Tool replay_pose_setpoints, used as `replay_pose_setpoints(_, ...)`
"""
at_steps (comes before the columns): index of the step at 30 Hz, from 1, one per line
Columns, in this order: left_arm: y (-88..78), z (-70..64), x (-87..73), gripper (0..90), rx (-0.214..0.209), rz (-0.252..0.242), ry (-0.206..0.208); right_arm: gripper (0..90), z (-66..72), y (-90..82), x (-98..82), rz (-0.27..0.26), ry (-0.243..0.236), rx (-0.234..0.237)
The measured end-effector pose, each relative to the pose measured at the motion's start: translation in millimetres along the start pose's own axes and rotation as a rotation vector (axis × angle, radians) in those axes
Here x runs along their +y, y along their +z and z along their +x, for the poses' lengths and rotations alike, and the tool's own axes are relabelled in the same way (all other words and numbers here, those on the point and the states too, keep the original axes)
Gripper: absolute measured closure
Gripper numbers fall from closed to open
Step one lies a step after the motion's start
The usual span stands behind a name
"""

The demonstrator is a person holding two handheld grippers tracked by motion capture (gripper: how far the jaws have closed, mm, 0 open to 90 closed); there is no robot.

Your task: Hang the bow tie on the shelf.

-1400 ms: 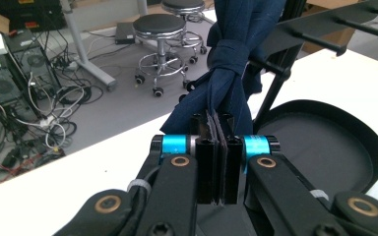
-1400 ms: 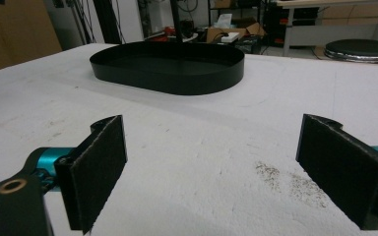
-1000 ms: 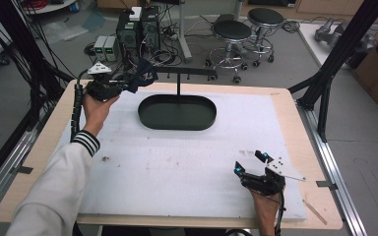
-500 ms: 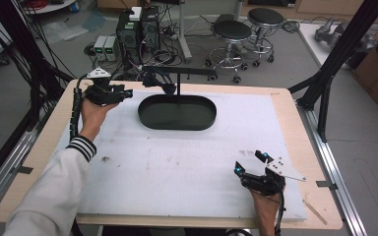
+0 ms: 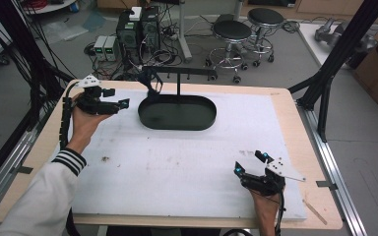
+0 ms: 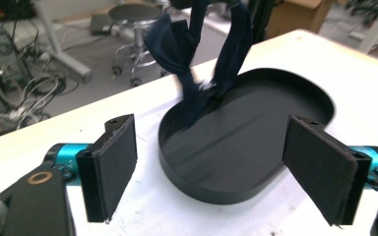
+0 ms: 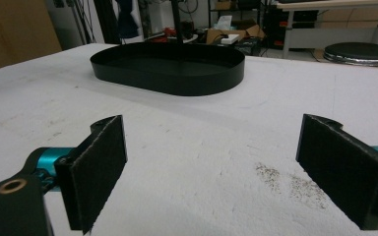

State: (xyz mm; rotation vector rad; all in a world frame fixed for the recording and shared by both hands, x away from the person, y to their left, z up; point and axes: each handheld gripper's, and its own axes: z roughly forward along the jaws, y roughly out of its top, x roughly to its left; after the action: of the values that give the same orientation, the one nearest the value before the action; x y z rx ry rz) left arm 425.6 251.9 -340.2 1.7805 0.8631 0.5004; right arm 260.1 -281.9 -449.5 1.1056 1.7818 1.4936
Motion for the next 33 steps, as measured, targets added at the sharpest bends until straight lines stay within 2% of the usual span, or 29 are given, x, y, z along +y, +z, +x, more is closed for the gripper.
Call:
replay_pose_setpoints(3, -21.4, -7.0, -11.5, 20.8, 0.000, -0.037, 0.021, 10.8, 0.2, 0.3, 0.1, 0.004, -0.005, -0.003)
replay_pose_setpoints(4, -34.6, -12.0, -21.9, 20.7, -0.004, -0.050, 0.024, 10.8, -0.2, 0.8, 0.2, 0.003, -0.010, -0.002)
replay_pose_setpoints(5, -34.6, -12.0, -21.9, 20.8, -0.004, -0.050, 0.024, 10.8, 0.2, 1.1, 0.3, 0.005, -0.006, -0.003)
replay_pose_setpoints(8, -53.8, -19.0, -39.8, 21.7, -0.013, -0.068, 0.037, 10.8, 1.4, 1.0, 0.3, 0.010, -0.014, -0.009)
replay_pose_setpoints(10, -71.2, -24.0, -59.4, 21.9, -0.012, -0.101, 0.039, 10.8, 1.8, 1.0, 0.2, 0.008, -0.016, -0.011)
replay_pose_setpoints(11, -71.2, -24.0, -59.4, 21.9, -0.012, -0.101, 0.039, 10.8, 1.8, 1.0, 0.2, 0.008, -0.016, -0.011)
replay_pose_setpoints(12, -76.8, -25.5, -66.5, 21.9, -0.013, -0.119, 0.038, 10.8, 1.6, 0.9, 0.2, 0.006, -0.019, -0.012)
replay_pose_setpoints(13, -86.8, -28.7, -81.6, 22.0, -0.012, -0.144, 0.049, 10.8, 1.6, 0.4, -0.1, -0.001, -0.016, -0.016)
replay_pose_setpoints(14, -86.8, -28.7, -81.6, 22.0, -0.012, -0.144, 0.049, 10.8, 1.7, -0.1, -0.2, -0.004, -0.016, -0.018)
replay_pose_setpoints(15, -95.0, -32.6, -97.0, 22.0, -0.015, -0.162, 0.054, 10.8, 1.8, -0.7, -0.6, -0.012, -0.017, -0.019)
replay_pose_setpoints(16, -95.0, -32.6, -97.0, 22.0, -0.015, -0.162, 0.054, 10.8, 2.4, -1.3, -0.7, -0.015, -0.010, -0.024)
replay_pose_setpoints(18, -105.2, -39.3, -116.2, 21.9, -0.020, -0.180, 0.073, 10.8, 1.8, -1.4, -0.9, -0.022, -0.014, -0.026)
replay_pose_setpoints(19, -105.2, -39.3, -116.2, 22.0, -0.020, -0.180, 0.073, 10.8, 1.9, -1.7, -0.9, -0.020, -0.010, -0.027)
replay_pose_setpoints(20, -110.0, -42.8, -126.1, 22.0, -0.025, -0.205, 0.077, 10.8, 2.1, -1.7, -0.9, -0.020, -0.009, -0.028)
replay_pose_setpoints(21, -110.0, -42.8, -126.1, 22.0, -0.025, -0.205, 0.077, 10.8, 2.2, -1.8, -0.9, -0.021, -0.010, -0.029)
replay_pose_setpoints(22, -112.2, -44.6, -134.4, 22.0, -0.031, -0.222, 0.063, 10.8, 2.0, -1.5, -0.9, -0.023, -0.016, -0.028)
replay_pose_setpoints(26, -114.0, -46.2, -143.9, 20.9, -0.032, -0.249, 0.056, 10.8, 2.2, -1.3, -0.8, -0.021, -0.017, -0.030)
replay_pose_setpoints(27, -114.4, -46.8, -146.8, 20.9, -0.031, -0.268, 0.047, 10.8, 2.1, -1.3, -0.8, -0.021, -0.019, -0.030)
replay_pose_setpoints(30, -115.1, -45.9, -156.7, 20.7, -0.016, -0.296, 0.035, 10.8, 2.5, -1.3, -0.8, -0.019, -0.023, -0.026)
replay_pose_setpoints(33, -113.8, -44.5, -163.3, 18.8, -0.020, -0.286, 0.019, 10.8, 3.1, -1.4, -0.8, -0.016, -0.020, -0.025)
